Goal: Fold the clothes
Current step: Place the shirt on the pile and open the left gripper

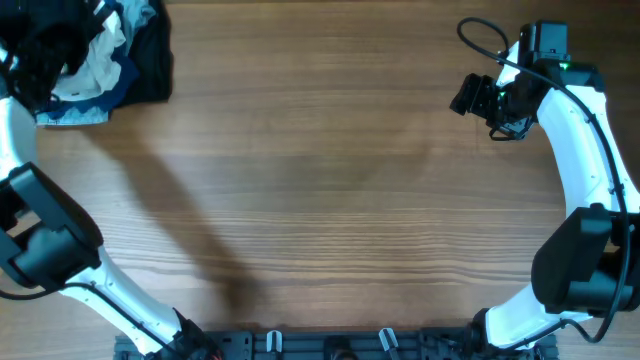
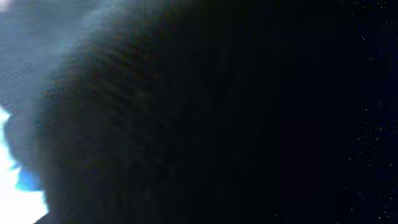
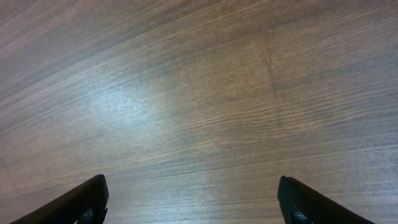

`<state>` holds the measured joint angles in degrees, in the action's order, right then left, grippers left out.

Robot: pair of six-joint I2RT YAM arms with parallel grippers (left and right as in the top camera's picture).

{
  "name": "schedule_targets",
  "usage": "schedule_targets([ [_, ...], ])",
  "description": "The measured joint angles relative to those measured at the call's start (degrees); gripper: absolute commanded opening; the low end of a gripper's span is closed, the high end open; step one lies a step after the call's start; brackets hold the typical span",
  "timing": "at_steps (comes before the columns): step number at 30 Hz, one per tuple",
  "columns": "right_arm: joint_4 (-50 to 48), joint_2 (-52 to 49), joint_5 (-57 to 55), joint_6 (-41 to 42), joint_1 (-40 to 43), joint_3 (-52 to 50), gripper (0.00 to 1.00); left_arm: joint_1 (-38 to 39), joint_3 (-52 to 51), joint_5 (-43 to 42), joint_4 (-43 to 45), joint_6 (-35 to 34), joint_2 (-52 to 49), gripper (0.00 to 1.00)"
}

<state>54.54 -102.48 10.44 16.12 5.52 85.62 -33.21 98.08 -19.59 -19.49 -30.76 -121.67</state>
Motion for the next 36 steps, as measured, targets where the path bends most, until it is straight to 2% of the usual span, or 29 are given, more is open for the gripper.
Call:
schedule_targets([
  [4,-0.52,0.0,0.0,0.02,-0.02,0.0,0.88,-1.62,0.0,-1.64,-3.98,1.11,0.02,0.86],
  [9,-0.61,0.0,0.04,0.02,0.0,0.0,0.89,-1.46,0.0,-4.11,-6.86,4.42,1.97,1.0],
  [18,-0.81,0.0,0.04,0.0,-0.02,0.0,0.89,0.76,0.28,-4.74,-16.22,11.65,16.79,1.0],
  [24,-0.85,0.0,0.04,0.0,-0.02,0.0,0.89,2.43,0.48,-4.72,-20.83,14.12,17.75,1.0],
  [29,-0.92,0.0,0.04,-1.05,-0.02,0.0,0.89,3.87,0.44,-1.64,-11.43,15.56,17.73,1.0],
  [36,-0.59,0.0,0.52,-1.27,-0.02,0.0,0.89,6.97,0.66,12.72,11.04,19.41,14.08,1.0],
])
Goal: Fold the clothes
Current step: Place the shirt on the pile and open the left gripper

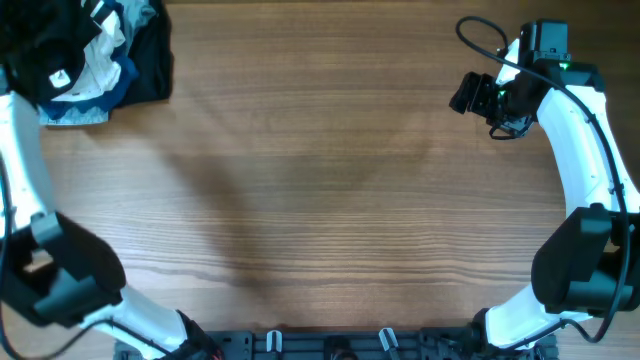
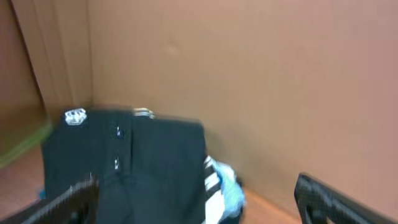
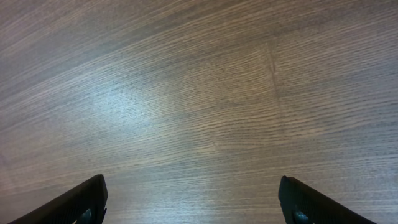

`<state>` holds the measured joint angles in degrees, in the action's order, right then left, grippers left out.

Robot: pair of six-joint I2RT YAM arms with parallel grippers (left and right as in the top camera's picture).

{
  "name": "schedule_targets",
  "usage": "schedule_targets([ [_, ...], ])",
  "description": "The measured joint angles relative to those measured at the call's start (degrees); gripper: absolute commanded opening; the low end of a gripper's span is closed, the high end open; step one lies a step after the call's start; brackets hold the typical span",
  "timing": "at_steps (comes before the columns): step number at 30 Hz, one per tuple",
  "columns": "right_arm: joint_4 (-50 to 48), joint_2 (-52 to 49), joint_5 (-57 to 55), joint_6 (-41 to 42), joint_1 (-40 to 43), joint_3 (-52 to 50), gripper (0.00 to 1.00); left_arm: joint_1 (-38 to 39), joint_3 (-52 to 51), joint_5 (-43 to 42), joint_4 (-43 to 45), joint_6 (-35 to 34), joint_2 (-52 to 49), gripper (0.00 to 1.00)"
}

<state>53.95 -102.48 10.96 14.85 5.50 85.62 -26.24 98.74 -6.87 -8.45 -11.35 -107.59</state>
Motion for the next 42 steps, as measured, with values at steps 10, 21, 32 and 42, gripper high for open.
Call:
schedule_targets([
  [10,3.43,0.0,0.17,-1.42,0.0,-0.04,0.89,0.68,0.15,9.2,21.68,1.62,-21.66,1.0],
  [21,4.66,0.0,0.2,-1.73,0.0,-0.04,0.89,1.86,5.2,9.33,20.11,1.03,-31.69,1.0],
  [32,4.83,0.0,0.17,-1.73,0.0,-0.04,0.89,2.97,12.72,9.9,3.02,1.73,-30.49,1.0],
  [42,1.55,0.0,0.2,-1.77,0.0,-0.04,0.94,6.05,13.66,3.26,-16.92,2.25,-17.73,1.0],
])
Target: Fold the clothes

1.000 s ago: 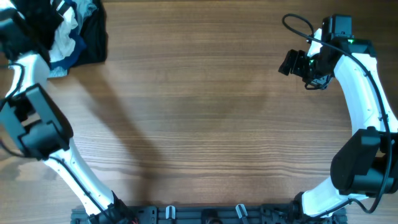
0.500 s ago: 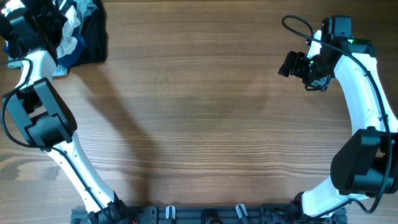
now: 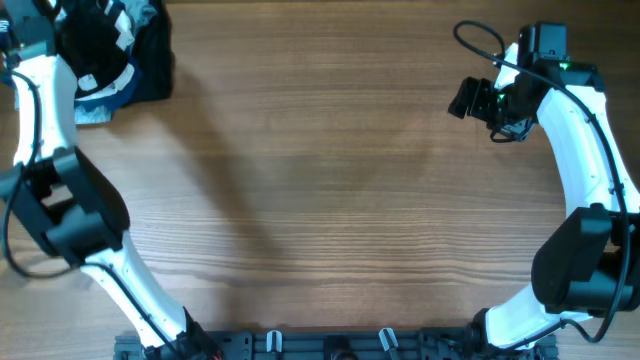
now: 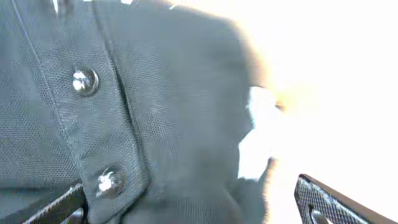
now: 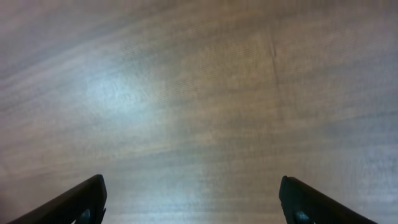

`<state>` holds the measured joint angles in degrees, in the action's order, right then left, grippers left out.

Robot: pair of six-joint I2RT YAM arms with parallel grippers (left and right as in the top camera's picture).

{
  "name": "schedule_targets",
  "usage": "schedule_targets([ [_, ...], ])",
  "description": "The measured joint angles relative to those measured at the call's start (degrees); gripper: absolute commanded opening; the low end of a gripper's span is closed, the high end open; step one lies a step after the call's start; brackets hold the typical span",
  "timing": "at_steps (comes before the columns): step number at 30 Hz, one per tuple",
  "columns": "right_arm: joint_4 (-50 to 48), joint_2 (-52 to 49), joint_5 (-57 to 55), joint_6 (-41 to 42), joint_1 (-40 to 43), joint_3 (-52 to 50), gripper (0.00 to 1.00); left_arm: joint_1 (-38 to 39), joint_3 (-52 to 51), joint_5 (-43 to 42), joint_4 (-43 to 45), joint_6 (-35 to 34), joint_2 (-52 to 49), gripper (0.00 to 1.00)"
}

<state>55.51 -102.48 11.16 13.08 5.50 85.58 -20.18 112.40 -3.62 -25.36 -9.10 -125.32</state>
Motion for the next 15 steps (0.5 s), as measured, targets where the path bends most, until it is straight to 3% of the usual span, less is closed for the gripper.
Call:
schedule_targets([
  [9,-1.79,0.07,0.55,-1.92,0.0,4.04,1.0,1.9,0.04,-3.39,-5.46,-0.02,18.25,1.0],
  [15,-0.72,3.93,2.38,-4.31,0.0,6.08,0.99,1.7,0.07,-3.43,-10.01,-0.02,18.99,1.0],
])
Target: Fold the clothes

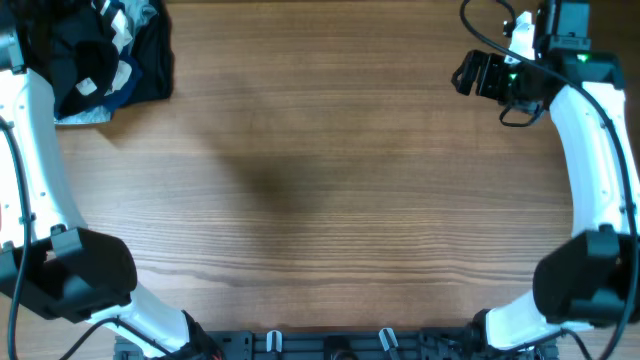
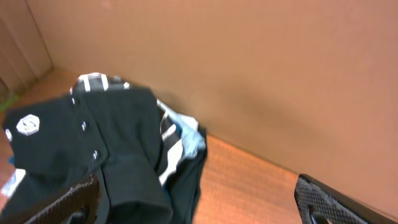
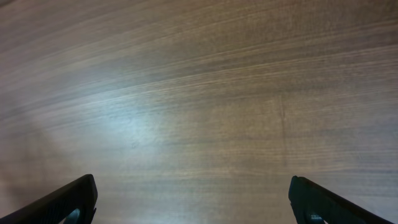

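Note:
A heap of clothes point(image 1: 95, 50) lies at the table's far left corner. On top is a black polo shirt point(image 2: 74, 137) with buttons and a white logo, over white and blue garments point(image 2: 177, 134). My left gripper point(image 2: 202, 208) is open just in front of the heap, and a fold of the black shirt lies by its left finger point(image 2: 78, 196). My right gripper point(image 3: 193, 205) is open over bare wood at the far right point(image 1: 472, 75), with nothing between its fingers.
The wooden table point(image 1: 330, 190) spreads between the arms. A brown wall point(image 2: 261, 74) stands right behind the heap. The left arm point(image 1: 35, 130) runs along the left edge, the right arm point(image 1: 590, 150) along the right edge.
My left gripper has backed away from the black shirt's buttoned placket, so the whole heap shows. My right gripper has shifted toward the far right of the table, still open.
At first my left wrist camera was pressed against dark cloth in the heap. Then it was back from the heap, with the black polo in view. Then it was close on the shirt's buttons, and now it is back again. The right gripper stayed open over bare wood.

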`<state>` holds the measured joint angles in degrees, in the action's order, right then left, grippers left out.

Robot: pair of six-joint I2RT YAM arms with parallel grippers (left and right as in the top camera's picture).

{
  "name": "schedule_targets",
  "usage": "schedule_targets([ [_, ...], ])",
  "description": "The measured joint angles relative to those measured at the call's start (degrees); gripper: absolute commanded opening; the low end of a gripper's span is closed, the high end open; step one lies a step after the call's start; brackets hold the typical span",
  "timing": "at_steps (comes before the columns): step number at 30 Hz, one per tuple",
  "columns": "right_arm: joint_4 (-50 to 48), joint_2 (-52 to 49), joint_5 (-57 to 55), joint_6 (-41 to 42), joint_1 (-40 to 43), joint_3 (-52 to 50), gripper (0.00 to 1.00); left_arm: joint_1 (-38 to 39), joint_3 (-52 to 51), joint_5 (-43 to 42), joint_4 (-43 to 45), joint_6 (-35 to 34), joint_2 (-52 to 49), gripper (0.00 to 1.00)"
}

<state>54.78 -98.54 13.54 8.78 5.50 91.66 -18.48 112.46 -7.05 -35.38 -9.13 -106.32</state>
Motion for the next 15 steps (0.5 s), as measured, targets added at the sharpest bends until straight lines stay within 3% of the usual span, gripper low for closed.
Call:
schedule_targets([
  [10,4.76,13.22,4.17,-3.15,-0.04,0.0,1.0,0.0,0.0,-0.17,-3.32,0.0,-0.5,1.0],
  [15,5.68,24.94,4.55,-1.99,-0.04,0.02,1.0,0.0,0.0,-0.17,-3.32,0.0,-0.5,1.0],
])
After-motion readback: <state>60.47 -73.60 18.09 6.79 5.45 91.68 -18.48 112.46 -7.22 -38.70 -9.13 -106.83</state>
